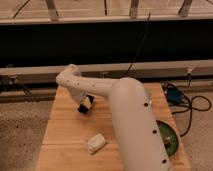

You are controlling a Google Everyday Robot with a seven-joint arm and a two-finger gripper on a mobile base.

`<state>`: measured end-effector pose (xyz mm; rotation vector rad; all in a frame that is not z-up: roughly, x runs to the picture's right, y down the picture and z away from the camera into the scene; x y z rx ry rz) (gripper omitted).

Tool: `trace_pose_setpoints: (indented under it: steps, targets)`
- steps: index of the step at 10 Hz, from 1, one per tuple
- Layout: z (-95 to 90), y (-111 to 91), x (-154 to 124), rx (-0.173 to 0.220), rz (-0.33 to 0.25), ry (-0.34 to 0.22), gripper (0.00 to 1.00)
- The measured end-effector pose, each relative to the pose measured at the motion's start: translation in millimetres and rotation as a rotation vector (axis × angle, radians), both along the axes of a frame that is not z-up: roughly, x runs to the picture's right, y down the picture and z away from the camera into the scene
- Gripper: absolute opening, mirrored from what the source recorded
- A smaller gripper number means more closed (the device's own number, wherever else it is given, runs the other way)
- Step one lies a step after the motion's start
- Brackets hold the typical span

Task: Place the eraser on the white sponge

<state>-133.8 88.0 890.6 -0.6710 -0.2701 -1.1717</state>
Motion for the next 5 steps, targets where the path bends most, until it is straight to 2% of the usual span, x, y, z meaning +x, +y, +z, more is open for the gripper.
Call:
trace_pose_setpoints:
  steps: [5]
  targets:
    - [-14.6,9,19,0.01,0.0,-0.005,0.01]
